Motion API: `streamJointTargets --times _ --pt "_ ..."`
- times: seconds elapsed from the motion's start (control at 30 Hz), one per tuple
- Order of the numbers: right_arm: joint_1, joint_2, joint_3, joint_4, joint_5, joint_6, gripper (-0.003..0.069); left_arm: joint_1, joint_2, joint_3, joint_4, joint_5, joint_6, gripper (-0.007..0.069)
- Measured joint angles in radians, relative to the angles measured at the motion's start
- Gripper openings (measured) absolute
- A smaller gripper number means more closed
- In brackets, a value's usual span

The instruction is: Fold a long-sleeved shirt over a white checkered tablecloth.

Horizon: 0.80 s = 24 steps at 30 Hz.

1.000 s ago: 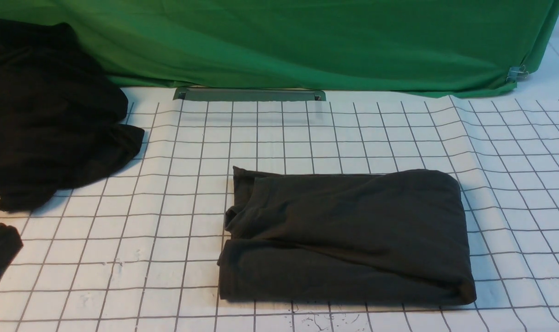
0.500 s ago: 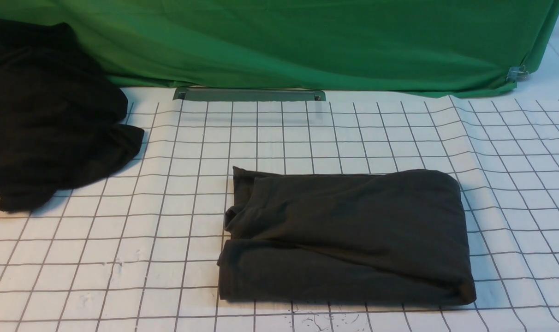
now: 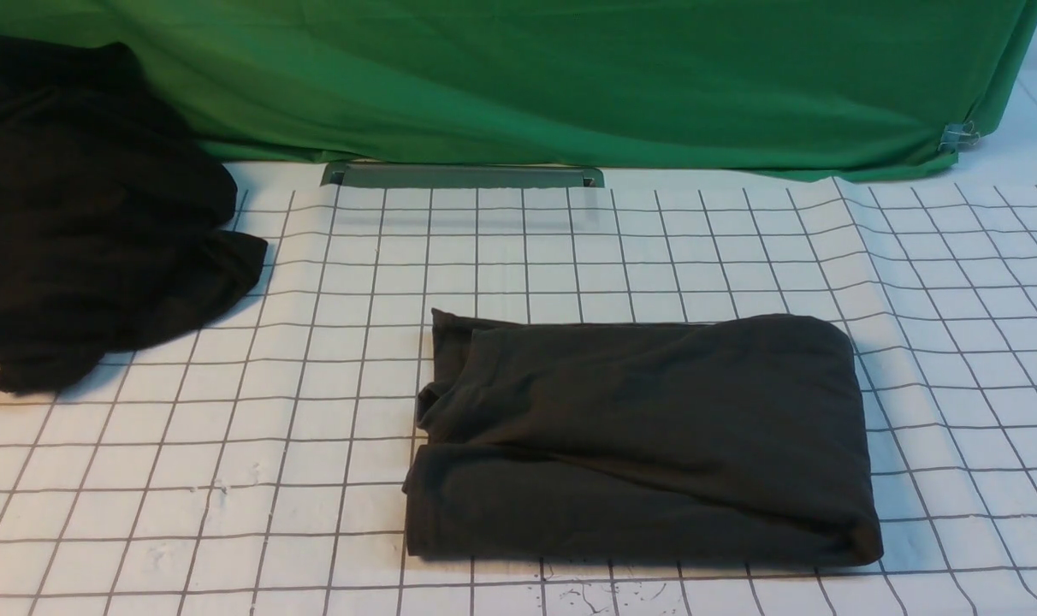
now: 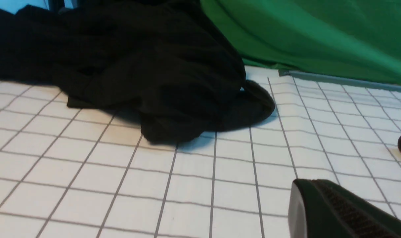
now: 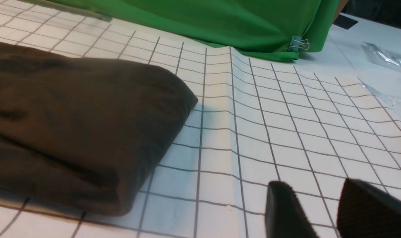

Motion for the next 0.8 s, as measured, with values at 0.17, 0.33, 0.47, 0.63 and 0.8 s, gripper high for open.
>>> streamJointTargets --times 0.17,0.33,0.47,0.63,0.8 --pt "0.000 0.000 0.000 0.000 0.000 0.000 0.0241 0.000 0.000 0.000 0.000 0.026 0.000 0.0003" --pt "0.000 0.000 0.000 0.000 0.000 0.000 0.0241 0.000 -0.001 0.000 0.000 0.026 0.000 0.0003" --pt "0.000 0.000 0.000 0.000 0.000 0.000 0.0241 0.000 -0.001 0.000 0.000 0.026 0.001 0.0003" --pt "0.000 0.000 0.000 0.000 0.000 0.000 0.0241 0.000 -0.001 0.000 0.000 0.026 0.002 0.0003" --pt "0.000 0.000 0.000 0.000 0.000 0.000 0.0241 0.000 -0.001 0.000 0.000 0.026 0.003 0.0003"
